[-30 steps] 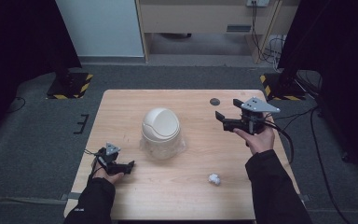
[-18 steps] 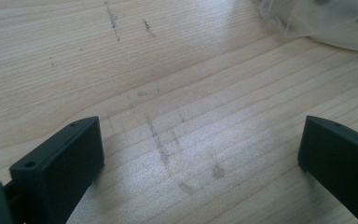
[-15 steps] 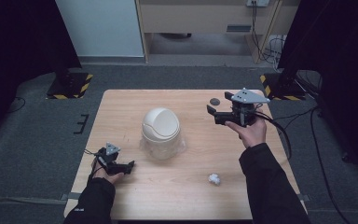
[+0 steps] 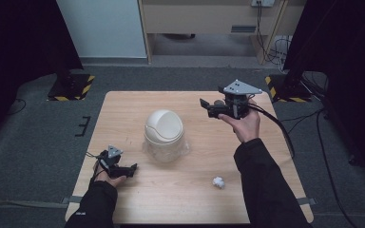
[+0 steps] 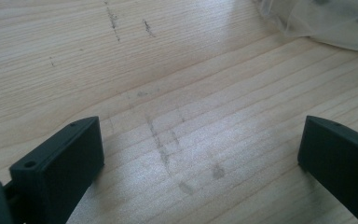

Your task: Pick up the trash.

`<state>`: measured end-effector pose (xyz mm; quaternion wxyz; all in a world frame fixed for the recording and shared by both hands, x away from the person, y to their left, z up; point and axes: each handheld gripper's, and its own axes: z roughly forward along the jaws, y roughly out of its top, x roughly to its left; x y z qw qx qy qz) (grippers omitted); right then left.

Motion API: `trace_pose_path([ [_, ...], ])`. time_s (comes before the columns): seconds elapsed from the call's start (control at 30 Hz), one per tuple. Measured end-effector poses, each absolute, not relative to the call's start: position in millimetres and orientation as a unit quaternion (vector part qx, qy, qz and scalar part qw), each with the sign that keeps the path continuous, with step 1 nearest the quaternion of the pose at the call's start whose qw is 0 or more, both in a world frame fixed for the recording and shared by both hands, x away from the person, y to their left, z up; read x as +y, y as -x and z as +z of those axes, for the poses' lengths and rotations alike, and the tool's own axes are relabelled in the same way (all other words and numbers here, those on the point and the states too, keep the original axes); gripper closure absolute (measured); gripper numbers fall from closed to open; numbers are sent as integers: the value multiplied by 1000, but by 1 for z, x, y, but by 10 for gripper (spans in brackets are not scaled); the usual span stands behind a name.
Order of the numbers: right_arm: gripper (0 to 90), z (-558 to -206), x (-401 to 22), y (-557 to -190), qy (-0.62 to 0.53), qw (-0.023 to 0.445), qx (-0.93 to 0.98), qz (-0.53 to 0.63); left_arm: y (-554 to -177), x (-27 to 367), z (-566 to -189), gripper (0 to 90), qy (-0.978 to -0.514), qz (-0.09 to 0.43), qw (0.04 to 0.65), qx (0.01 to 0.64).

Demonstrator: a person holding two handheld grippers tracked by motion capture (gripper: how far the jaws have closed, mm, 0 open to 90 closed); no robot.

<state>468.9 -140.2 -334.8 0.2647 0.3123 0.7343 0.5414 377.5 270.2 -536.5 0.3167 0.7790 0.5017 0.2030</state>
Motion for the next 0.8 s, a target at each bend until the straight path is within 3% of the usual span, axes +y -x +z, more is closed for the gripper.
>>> trace_pose_path([
  [0.47, 157, -334, -109, -478, -297, 250, 743, 545, -378, 270, -537, 0, -779, 203, 317, 502],
  [0.8, 178, -356, -88, -482, -295, 221, 757, 539, -378, 270, -537, 0, -779, 203, 317, 502],
])
